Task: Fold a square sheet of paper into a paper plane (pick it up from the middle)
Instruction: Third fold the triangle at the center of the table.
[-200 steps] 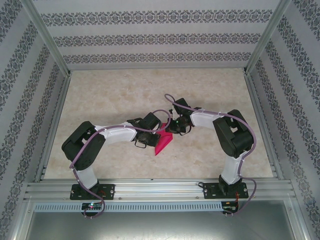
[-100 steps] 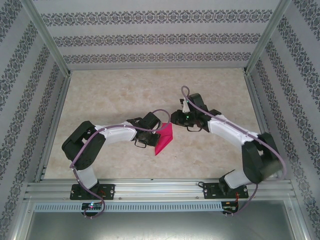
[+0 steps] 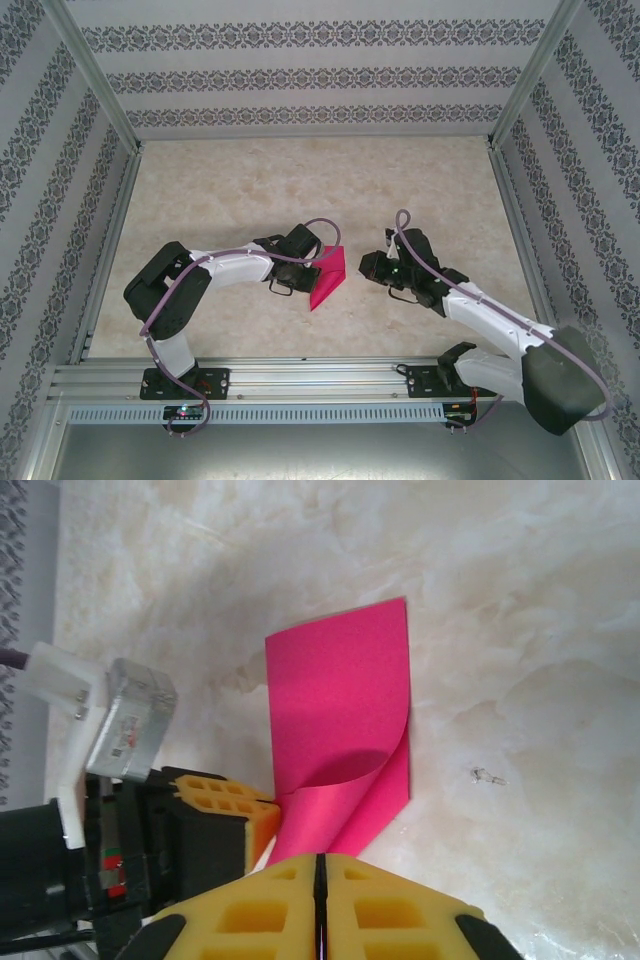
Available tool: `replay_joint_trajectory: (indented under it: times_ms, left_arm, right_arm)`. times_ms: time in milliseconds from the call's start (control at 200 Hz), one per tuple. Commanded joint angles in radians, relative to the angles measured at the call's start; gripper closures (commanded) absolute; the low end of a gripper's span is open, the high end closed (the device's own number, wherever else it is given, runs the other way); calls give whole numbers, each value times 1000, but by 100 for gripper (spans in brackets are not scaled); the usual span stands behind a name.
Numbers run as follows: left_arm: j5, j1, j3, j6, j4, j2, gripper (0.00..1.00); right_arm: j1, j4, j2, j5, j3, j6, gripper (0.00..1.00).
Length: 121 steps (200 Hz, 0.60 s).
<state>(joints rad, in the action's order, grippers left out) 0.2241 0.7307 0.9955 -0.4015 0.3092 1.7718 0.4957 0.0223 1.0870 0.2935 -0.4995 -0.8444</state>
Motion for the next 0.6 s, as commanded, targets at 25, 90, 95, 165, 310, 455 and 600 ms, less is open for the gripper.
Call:
replay_joint_trajectory:
  times_ms: [25, 90, 95, 165, 310, 455, 600]
  left_arm:
    - [10, -7, 0, -1, 1, 26, 100]
    - [12, -7, 0, 0, 2, 28, 100]
    - [12, -7, -1, 1, 2, 28, 100]
    - [12, -7, 0, 0, 3, 30, 100]
    - [14, -7, -1, 0, 7, 23, 100]
    - [14, -6, -5, 1, 8, 20, 100]
    - [10, -7, -15, 0, 4, 11, 100]
  right_arm:
    - [28, -46, -52, -42, 45, -56, 92]
    - [48, -52, -62, -57, 60, -67, 93]
    - [49, -53, -62, -56, 61, -68, 93]
    - [65, -72, -54, -50, 72, -79, 95]
    - [108, -116, -22, -57, 87, -99, 99]
    - [140, -147, 9, -72, 89, -117, 100]
    - [166, -162, 25, -99, 91, -131, 100]
